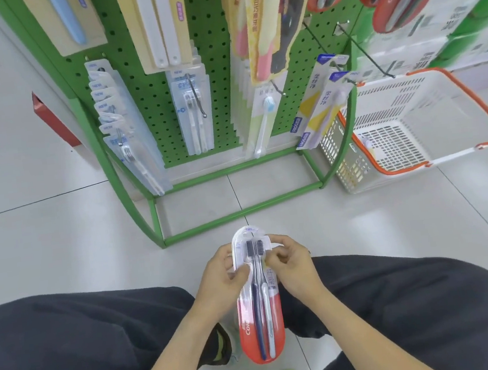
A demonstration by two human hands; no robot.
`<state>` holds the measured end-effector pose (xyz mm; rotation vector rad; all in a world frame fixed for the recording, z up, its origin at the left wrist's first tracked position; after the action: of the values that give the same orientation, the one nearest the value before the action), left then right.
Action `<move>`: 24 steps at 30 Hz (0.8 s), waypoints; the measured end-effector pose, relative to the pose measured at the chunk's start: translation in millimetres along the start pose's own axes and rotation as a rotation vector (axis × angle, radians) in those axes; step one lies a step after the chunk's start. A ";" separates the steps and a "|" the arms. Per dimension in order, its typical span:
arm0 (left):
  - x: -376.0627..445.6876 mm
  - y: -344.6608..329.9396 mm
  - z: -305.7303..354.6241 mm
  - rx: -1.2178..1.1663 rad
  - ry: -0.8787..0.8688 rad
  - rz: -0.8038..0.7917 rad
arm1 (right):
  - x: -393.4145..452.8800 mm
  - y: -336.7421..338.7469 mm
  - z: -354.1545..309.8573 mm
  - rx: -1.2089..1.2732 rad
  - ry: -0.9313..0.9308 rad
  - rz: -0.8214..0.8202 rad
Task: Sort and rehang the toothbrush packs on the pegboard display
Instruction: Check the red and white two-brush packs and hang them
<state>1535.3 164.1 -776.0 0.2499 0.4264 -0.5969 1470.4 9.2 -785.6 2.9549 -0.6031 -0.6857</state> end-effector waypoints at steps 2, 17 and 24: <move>-1.7 -1.9 -1.6 0.044 0.037 0.077 | -1.6 -0.6 1.5 0.006 0.004 -0.015; -2.1 3.5 0.7 -0.016 0.010 0.115 | -6.8 0.3 11.6 0.162 0.027 -0.001; -6.0 -4.6 1.6 0.021 -0.001 0.034 | -2.4 3.0 20.6 0.055 -0.098 0.010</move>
<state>1528.6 162.8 -772.4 0.2759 0.4142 -0.5685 1458.5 8.2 -802.8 2.9802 -0.6540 -0.8308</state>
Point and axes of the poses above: each hand's wrist, its own x-axis towards the middle knuckle, its own y-axis out of the back of the hand, z = x × y, the point moved 4 cm from there along x, towards the middle knuckle, and after that the axes turned 2 degrees about -z, right-handed, at the moved point
